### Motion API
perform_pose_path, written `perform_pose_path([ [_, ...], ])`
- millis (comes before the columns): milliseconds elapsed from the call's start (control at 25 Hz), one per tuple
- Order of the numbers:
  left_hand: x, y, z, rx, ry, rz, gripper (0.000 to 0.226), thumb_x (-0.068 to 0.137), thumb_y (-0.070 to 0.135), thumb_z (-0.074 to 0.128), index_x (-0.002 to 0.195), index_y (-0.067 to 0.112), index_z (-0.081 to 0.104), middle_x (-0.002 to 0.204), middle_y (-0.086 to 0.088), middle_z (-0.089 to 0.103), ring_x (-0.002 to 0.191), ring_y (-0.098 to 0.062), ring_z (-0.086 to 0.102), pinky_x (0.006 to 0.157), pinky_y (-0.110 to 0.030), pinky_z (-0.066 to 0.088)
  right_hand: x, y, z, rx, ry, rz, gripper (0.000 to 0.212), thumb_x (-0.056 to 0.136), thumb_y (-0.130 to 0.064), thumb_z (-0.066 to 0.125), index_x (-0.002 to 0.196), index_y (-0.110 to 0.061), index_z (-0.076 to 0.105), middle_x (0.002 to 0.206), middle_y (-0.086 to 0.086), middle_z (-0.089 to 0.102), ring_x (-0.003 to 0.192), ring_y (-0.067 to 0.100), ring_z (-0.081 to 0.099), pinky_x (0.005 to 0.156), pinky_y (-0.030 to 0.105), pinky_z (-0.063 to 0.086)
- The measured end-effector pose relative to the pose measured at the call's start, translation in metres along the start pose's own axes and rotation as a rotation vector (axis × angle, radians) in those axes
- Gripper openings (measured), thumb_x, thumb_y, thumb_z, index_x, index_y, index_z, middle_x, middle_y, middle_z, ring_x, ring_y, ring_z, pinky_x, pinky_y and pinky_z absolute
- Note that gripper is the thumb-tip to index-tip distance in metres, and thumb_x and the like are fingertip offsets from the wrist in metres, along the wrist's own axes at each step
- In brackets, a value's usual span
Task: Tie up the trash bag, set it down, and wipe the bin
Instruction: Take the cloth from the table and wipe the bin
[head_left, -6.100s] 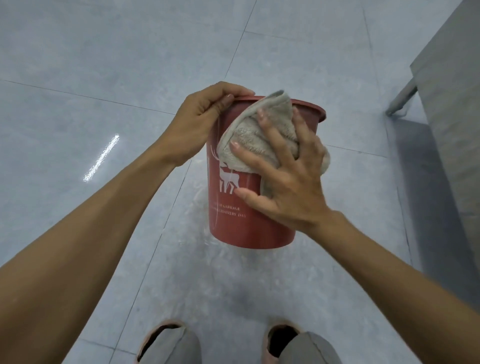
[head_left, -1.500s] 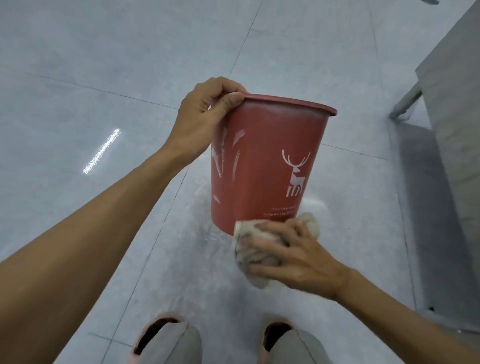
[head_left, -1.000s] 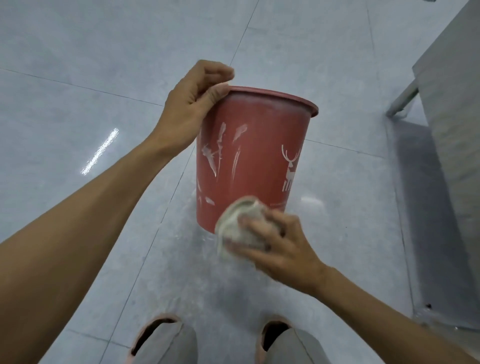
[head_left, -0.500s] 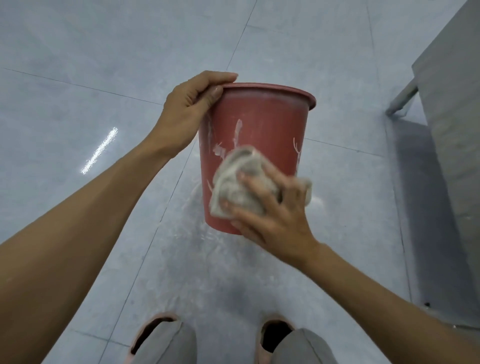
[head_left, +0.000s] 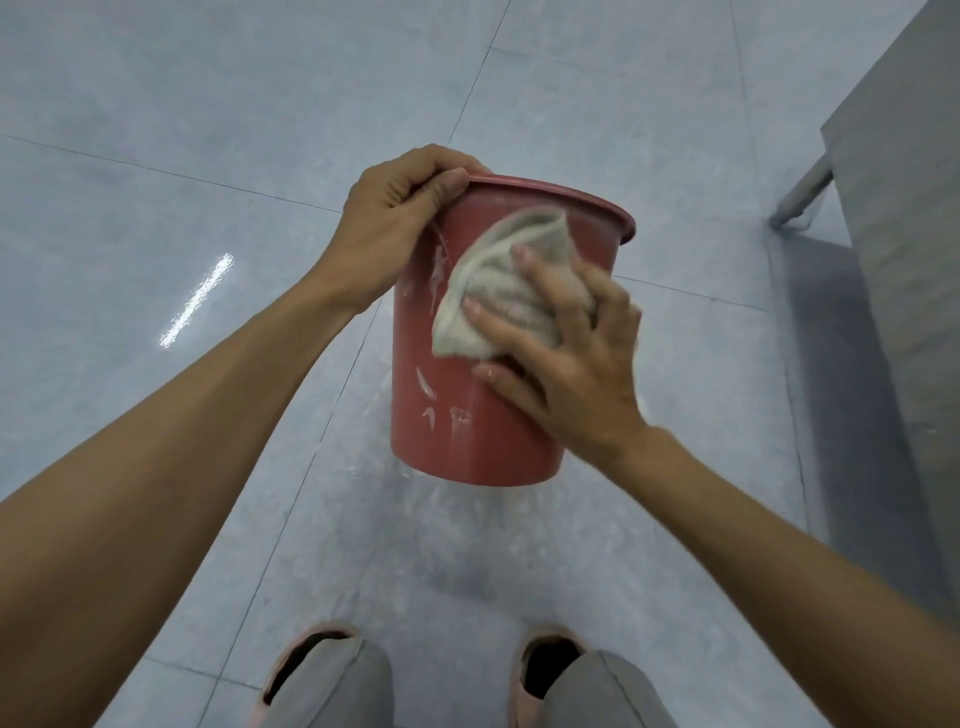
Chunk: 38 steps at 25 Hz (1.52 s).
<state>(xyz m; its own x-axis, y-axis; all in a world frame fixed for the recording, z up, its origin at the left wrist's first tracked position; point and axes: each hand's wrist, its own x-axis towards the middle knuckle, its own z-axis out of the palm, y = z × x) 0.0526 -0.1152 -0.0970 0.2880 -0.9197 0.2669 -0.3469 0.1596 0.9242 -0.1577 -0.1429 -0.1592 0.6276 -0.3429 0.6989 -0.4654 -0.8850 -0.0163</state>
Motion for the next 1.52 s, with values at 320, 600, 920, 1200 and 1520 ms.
perform_pose_path([
  [320, -0.002, -0.004, -0.003, -0.016, 0.049, -0.040, 0.018, 0.103, 0.015, 0.048, 0.110, 0.012, 0.064, 0.108, -0.001, 0.066, 0.100, -0.008, 0.059, 0.093, -0.022, 0.047, -0.069, 0.000, -0.033, 0.175, -0.198, -0.401, 0.033, 0.100, -0.026, 0.063, 0.132, -0.035, 0.062, 0.145, 0.006, 0.045, 0.122, 0.031, 0.041, 0.086, 0.047, 0.049],
  [600, -0.002, -0.001, 0.004, 0.001, 0.024, 0.010, 0.025, 0.103, 0.007, 0.043, 0.115, 0.008, 0.066, 0.115, -0.006, 0.068, 0.107, -0.007, 0.061, 0.097, -0.022, 0.047, 0.011, -0.006, -0.001, -0.013, -0.012, 0.079, 0.038, 0.097, -0.056, 0.055, 0.130, -0.040, 0.064, 0.149, 0.007, 0.049, 0.129, 0.037, 0.037, 0.095, 0.050, 0.042],
  [920, -0.011, -0.004, -0.004, 0.001, 0.152, -0.030, 0.017, 0.102, 0.013, 0.047, 0.101, 0.012, 0.065, 0.093, 0.008, 0.065, 0.083, 0.005, 0.059, 0.080, -0.011, 0.044, -0.062, -0.005, -0.043, 0.146, -0.269, -0.559, 0.035, 0.098, -0.018, 0.063, 0.130, -0.033, 0.063, 0.144, 0.004, 0.051, 0.122, 0.032, 0.043, 0.088, 0.046, 0.050],
  [1200, -0.002, 0.004, 0.000, -0.010, 0.014, 0.006, 0.019, 0.101, 0.013, 0.049, 0.105, 0.012, 0.068, 0.100, 0.006, 0.069, 0.095, 0.000, 0.062, 0.087, -0.015, 0.047, 0.007, -0.007, -0.003, -0.020, -0.027, 0.034, 0.031, 0.102, -0.040, 0.056, 0.132, -0.040, 0.062, 0.148, 0.002, 0.050, 0.124, 0.032, 0.035, 0.088, 0.049, 0.045],
  [1520, -0.016, -0.009, -0.014, 0.040, 0.007, -0.043, 0.018, 0.104, 0.022, 0.046, 0.101, 0.022, 0.064, 0.097, 0.011, 0.064, 0.093, -0.002, 0.057, 0.087, -0.017, 0.043, -0.074, -0.002, -0.044, 0.265, -0.216, -0.130, 0.037, 0.096, -0.025, 0.068, 0.129, -0.040, 0.060, 0.138, 0.002, 0.051, 0.121, 0.031, 0.048, 0.094, 0.049, 0.050],
])
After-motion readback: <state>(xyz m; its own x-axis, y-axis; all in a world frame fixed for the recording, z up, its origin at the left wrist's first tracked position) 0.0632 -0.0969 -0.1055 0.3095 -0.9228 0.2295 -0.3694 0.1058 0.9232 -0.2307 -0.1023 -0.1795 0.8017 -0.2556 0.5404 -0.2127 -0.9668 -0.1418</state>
